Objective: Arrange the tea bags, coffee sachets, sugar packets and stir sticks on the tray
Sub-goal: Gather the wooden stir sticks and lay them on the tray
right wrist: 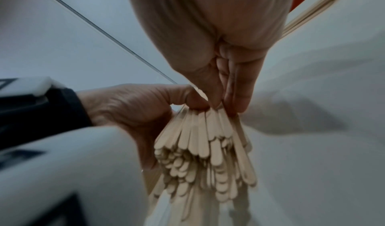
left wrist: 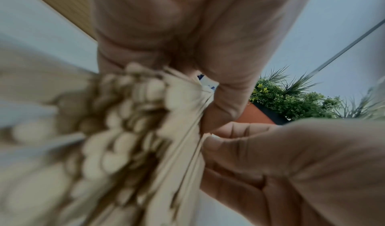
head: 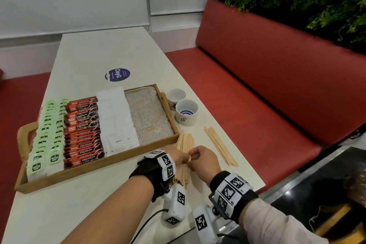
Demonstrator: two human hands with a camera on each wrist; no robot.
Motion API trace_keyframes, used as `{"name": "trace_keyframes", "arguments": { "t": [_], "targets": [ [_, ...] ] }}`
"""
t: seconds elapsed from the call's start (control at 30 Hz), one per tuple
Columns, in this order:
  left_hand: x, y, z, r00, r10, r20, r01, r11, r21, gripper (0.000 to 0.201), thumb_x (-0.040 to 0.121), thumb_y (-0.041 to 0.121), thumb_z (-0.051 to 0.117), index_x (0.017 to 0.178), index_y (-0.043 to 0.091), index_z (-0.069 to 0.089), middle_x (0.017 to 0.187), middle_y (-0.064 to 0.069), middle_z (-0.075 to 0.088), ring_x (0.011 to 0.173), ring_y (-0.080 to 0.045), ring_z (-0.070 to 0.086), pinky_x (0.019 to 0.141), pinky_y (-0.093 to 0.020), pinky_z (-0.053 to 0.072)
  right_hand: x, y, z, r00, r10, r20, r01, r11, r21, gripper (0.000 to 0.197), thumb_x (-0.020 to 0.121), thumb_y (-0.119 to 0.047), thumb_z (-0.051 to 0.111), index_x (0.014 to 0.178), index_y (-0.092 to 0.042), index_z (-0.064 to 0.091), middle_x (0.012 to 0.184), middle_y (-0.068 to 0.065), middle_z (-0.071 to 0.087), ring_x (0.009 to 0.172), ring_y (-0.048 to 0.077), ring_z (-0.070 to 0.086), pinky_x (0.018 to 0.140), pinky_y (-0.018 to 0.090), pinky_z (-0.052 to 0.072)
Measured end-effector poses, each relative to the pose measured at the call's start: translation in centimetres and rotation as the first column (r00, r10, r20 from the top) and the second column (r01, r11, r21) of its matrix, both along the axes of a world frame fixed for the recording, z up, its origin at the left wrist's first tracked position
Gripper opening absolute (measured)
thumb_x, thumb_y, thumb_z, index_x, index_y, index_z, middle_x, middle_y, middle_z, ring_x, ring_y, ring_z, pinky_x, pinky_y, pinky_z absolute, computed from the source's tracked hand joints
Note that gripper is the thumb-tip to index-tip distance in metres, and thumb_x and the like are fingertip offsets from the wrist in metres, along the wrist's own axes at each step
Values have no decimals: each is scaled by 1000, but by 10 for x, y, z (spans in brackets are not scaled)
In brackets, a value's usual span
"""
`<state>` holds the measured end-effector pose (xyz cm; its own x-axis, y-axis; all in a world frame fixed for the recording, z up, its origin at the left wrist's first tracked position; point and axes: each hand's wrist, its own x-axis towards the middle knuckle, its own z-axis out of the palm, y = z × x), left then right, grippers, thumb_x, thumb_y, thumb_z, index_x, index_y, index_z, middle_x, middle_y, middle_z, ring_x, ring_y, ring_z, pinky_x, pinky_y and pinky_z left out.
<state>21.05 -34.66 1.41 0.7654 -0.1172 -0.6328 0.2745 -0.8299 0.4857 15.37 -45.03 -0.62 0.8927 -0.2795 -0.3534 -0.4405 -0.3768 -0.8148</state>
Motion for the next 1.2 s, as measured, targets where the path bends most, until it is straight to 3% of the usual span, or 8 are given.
{"name": "trace_keyframes", "arguments": {
  "t": [0.17, 0.43, 0.57, 0.7, 0.87, 1.0, 1.07, 1.2],
  "targets": [
    [-6, 9, 1, 1000, 0, 10, 0, 1000, 5, 12, 77, 24, 62, 74, 13, 56, 72, -1, 54, 64, -13, 50, 53, -22, 34, -5, 8, -4, 1000, -22, 9, 21, 998, 62, 26, 78, 6, 61, 79, -20, 59, 88, 14, 70, 86, 27, 68, 81, 45, 56],
    [-10, 28, -1, 999, -21, 50, 22, 1000, -16, 18, 82, 26, 66, 79, 11, 56, 77, -2, 55, 72, -14, 52, 51, -18, 33, -4, 21, -4, 1000, 3, -6, -3, 992, 129, 22, 80, 5, 53, 83, -16, 55, 77, 9, 67, 80, 29, 69, 77, 46, 57],
    [-12, 37, -2, 997, 23, 69, -20, 999, -38, 40, 80, 38, 68, 101, 5, 64, 91, -7, 65, 79, -18, 59, 60, -22, 41, -1, 30, 0, 999, 33, -9, -31, 987, 161, 23, 82, 6, 48, 87, -16, 50, 73, 10, 66, 67, 25, 65, 67, 37, 53],
    [-10, 44, -6, 989, 37, 142, -35, 999, -16, 55, 73, 50, 71, 111, 10, 62, 99, -6, 66, 86, -20, 63, 73, -28, 49, 4, 39, 9, 996, 93, 1, -92, 987, 132, 22, 81, 3, 49, 86, -18, 48, 86, 20, 69, 79, 35, 68, 70, 41, 55],
    [-6, 58, 2, 971, 84, 223, -43, 982, -182, 28, 72, 27, 73, 93, 11, 64, 85, -4, 67, 77, -19, 63, 62, -25, 46, 15, 41, 31, 988, 152, 34, -155, 976, 156, 27, 77, 7, 52, 86, -17, 46, 81, 17, 67, 71, 26, 62, 70, 38, 53],
    [-7, 69, 13, 951, 196, 239, -125, 951, -281, 32, 60, 20, 69, 89, 10, 60, 75, -1, 61, 71, -18, 60, 55, -22, 44, 24, 44, 44, 978, 187, 90, -200, 966, 166, 28, 76, -2, 64, 95, -15, 47, 89, 17, 68, 74, 26, 63, 75, 45, 55],
    [-10, 73, 15, 942, 223, 252, -119, 921, -371, 41, 51, 22, 64, 90, 11, 59, 71, 1, 59, 65, -14, 57, 52, -21, 41, 28, 47, 50, 973, 203, 108, -220, 959, 177, 35, 77, -7, 67, 104, -13, 46, 84, 10, 65, 70, 23, 62, 68, 39, 55],
    [-16, 76, 18, 898, 299, 324, -81, 834, -545, 28, 69, 4, 66, 93, 19, 61, 76, 9, 64, 70, -7, 61, 53, -8, 44, 32, 56, 62, 941, 267, 207, -293, 950, 109, 57, 73, -16, 73, 119, -17, 39, 87, 2, 56, 77, 17, 59, 65, 32, 49]
  ]
}}
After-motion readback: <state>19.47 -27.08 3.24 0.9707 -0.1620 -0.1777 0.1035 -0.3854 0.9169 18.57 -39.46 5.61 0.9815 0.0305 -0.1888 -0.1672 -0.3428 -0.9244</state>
